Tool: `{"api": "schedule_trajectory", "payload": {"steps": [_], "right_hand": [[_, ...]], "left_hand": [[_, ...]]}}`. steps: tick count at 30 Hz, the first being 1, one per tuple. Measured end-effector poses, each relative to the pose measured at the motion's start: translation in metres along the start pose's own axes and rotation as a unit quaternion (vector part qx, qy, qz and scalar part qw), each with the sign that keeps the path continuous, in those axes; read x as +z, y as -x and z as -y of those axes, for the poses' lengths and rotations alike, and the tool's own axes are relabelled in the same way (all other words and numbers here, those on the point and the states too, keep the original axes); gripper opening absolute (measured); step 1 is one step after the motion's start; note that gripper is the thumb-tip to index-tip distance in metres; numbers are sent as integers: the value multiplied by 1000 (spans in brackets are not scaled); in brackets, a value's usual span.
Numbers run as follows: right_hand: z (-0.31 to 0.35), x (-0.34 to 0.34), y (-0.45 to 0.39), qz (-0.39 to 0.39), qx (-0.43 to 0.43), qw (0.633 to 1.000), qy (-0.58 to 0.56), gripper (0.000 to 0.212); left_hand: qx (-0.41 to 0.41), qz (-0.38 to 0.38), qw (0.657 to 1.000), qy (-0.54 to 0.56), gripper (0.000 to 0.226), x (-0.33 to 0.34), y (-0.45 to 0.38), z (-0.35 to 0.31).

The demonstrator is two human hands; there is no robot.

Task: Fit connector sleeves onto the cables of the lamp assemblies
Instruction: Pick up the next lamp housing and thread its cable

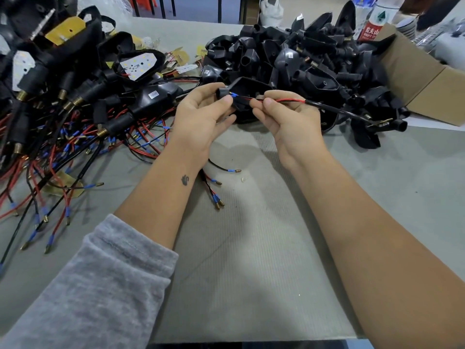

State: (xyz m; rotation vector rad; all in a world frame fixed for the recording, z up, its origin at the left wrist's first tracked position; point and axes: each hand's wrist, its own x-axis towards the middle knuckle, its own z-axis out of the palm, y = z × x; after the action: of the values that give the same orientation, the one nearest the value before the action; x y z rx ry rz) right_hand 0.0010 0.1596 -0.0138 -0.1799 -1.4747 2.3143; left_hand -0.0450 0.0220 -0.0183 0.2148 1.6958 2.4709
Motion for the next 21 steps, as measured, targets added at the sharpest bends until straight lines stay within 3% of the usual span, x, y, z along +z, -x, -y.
{"api": "schedule_trajectory", "payload": {"steps": [3, 9, 16, 19, 21], "right_hand": [[0, 0, -1, 11, 21, 999, -33, 14], [-1, 0, 1, 21, 13, 998, 61, 12], [2, 0, 0, -4, 13, 998, -60, 13], [1, 2, 3, 6, 7, 1000, -9, 13], [-1, 4, 5, 16, -11, 998, 56, 13]], "left_hand": [[7, -6, 1000, 5, 20, 0, -1, 0], [8, -20, 1000, 18, 22, -1, -3, 0], [9, 4, 999, -43, 23, 3, 2, 1], [-1, 7, 1000, -19, 28, 9, 5, 2], [-12, -7, 1000, 5, 47, 12, 4, 4]]}}
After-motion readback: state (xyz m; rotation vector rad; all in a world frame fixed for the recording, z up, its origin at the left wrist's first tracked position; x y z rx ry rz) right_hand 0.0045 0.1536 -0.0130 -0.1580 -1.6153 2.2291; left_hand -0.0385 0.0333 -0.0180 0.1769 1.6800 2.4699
